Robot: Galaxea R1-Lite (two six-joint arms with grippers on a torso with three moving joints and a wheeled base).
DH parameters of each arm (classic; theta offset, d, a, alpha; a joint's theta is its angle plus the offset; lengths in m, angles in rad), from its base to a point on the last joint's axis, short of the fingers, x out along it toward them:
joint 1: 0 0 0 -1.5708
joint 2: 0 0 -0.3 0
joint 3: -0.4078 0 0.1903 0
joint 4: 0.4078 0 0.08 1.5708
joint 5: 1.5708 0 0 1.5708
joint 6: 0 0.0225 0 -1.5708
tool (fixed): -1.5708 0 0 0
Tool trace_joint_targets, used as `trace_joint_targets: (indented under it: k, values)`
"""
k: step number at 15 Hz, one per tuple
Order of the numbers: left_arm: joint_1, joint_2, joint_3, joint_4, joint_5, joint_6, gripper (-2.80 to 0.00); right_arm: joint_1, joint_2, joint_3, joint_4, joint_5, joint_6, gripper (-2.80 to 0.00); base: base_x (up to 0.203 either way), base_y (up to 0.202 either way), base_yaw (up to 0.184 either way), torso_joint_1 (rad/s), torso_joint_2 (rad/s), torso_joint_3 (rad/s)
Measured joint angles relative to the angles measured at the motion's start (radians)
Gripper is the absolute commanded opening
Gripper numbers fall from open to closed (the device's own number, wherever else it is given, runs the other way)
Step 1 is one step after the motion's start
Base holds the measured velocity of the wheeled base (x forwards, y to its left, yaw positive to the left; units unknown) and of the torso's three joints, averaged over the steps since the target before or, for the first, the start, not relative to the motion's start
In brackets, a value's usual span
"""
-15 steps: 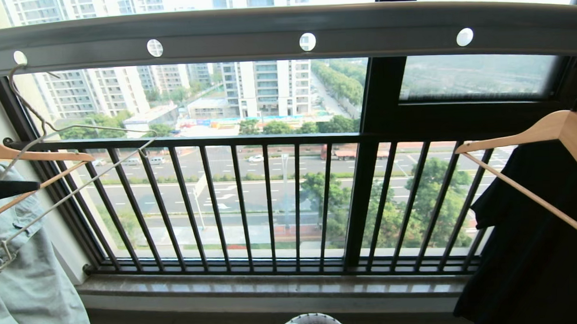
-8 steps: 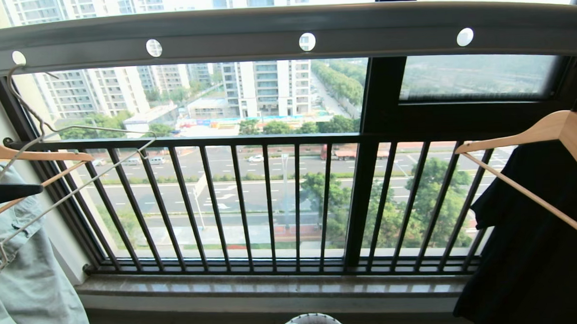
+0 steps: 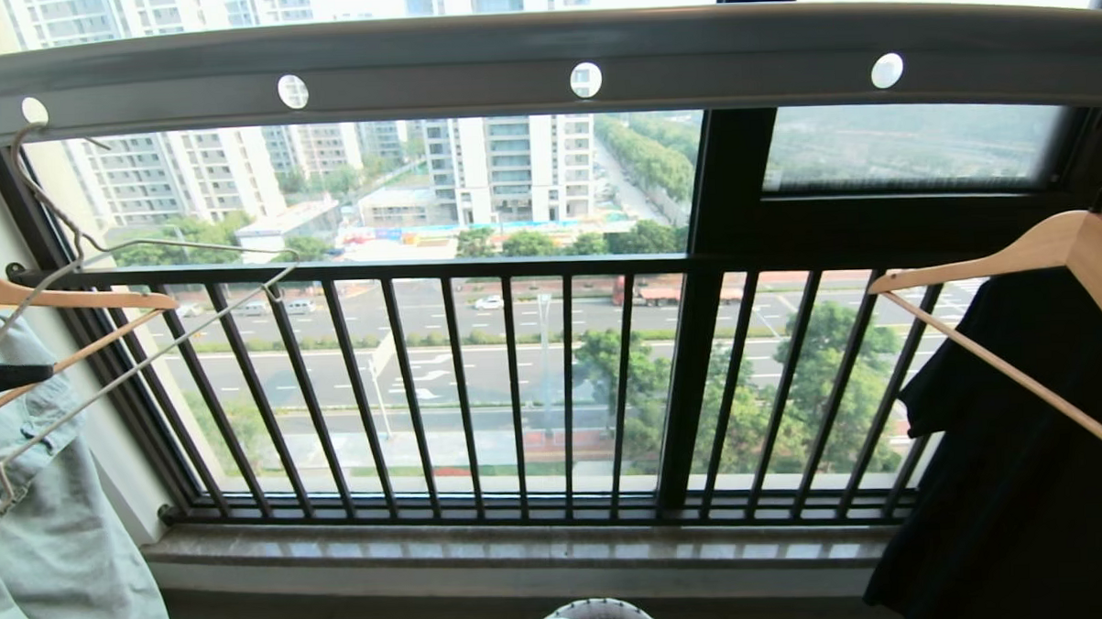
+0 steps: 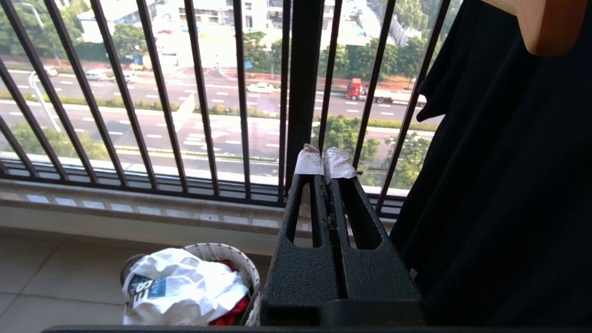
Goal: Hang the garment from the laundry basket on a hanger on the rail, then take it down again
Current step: Pick up the clothes rack on the clothesline
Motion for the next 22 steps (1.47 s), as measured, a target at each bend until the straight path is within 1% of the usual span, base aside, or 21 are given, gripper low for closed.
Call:
trace_joint_targets:
  k: [9,11,12,14,15,22]
  values:
    - [0.009,-0.021,0.064,-0.008,-0.002,-0.015,-2.80,0.000,0.000,0.000,0.000,-0.001,0.000,-2.80,0.000,0.000,0.000,0.000,0.00,0.000]
    - [0.010,-0.036,0.091,-0.043,-0.003,-0.020,-2.80,0.000,0.000,0.000,0.000,-0.001,0.000,-2.80,0.000,0.000,0.000,0.000,0.00,0.000]
    - [0.011,-0.043,0.114,-0.084,-0.003,-0.032,-2.80,0.000,0.000,0.000,0.000,0.000,0.000,-2.80,0.000,0.000,0.000,0.000,0.00,0.000]
    - [0.010,-0.053,0.151,-0.180,-0.002,-0.082,-2.80,0.000,0.000,0.000,0.000,0.000,0.000,-2.80,0.000,0.000,0.000,0.000,0.00,0.000]
    - [0.010,-0.058,0.160,-0.207,-0.002,-0.101,-2.80,0.000,0.000,0.000,0.000,0.000,0.000,-2.80,0.000,0.000,0.000,0.000,0.00,0.000]
    - [0.010,-0.095,0.170,-0.212,-0.003,-0.107,-2.80,0.000,0.000,0.000,0.000,-0.001,0.000,-2.80,0.000,0.000,0.000,0.000,0.00,0.000]
